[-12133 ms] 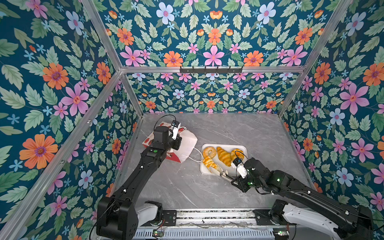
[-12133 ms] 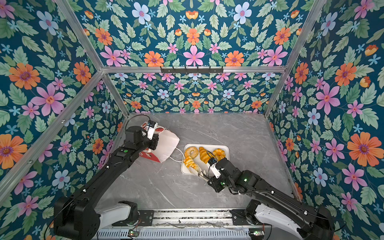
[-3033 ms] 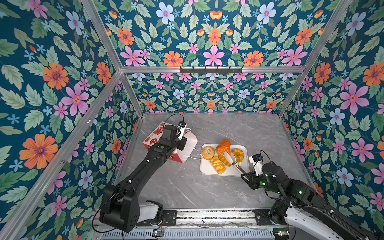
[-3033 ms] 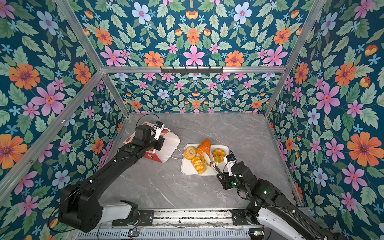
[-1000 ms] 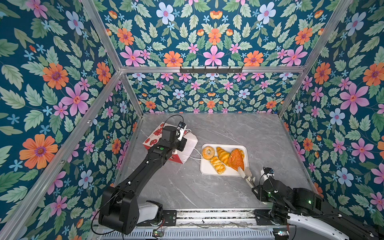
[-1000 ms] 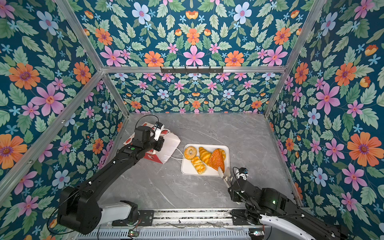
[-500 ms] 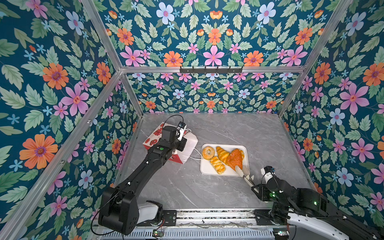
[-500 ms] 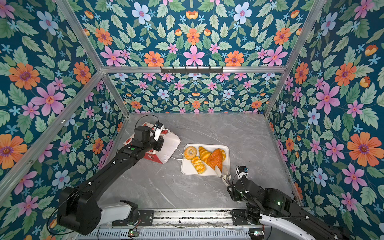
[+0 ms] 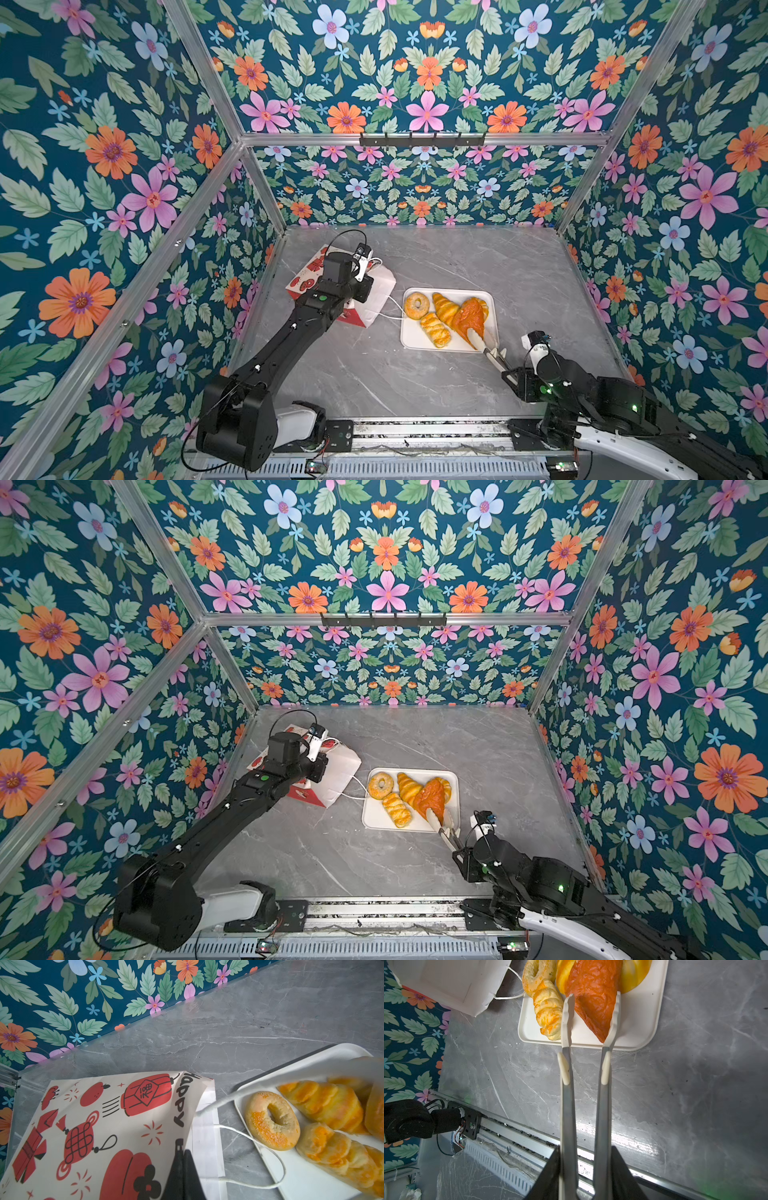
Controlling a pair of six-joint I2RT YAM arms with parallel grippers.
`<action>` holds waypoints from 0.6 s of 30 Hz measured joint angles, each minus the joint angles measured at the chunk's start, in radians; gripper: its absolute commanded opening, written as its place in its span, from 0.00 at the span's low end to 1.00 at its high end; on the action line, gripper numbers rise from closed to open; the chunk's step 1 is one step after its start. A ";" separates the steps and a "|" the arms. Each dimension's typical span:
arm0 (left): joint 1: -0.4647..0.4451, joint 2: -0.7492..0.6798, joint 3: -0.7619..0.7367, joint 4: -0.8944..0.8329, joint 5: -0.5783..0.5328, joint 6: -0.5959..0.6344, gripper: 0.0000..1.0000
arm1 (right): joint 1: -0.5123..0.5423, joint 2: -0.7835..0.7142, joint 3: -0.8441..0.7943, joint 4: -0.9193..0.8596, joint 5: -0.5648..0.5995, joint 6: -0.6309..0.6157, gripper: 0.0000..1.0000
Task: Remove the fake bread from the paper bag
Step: 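Draw the right gripper back and set the tongs on the table beside the tray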
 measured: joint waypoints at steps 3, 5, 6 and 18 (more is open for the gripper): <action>0.000 0.000 -0.001 0.000 0.000 0.000 0.00 | 0.000 0.005 0.016 0.003 0.019 -0.017 0.35; 0.000 0.000 -0.001 0.000 0.000 0.000 0.00 | 0.000 0.010 0.026 0.004 0.040 -0.029 0.35; 0.000 0.000 -0.001 0.000 0.000 0.000 0.00 | 0.000 0.013 0.034 0.005 0.052 -0.039 0.35; 0.000 -0.004 -0.001 0.000 -0.003 0.000 0.00 | 0.000 0.039 0.064 -0.014 0.148 -0.076 0.35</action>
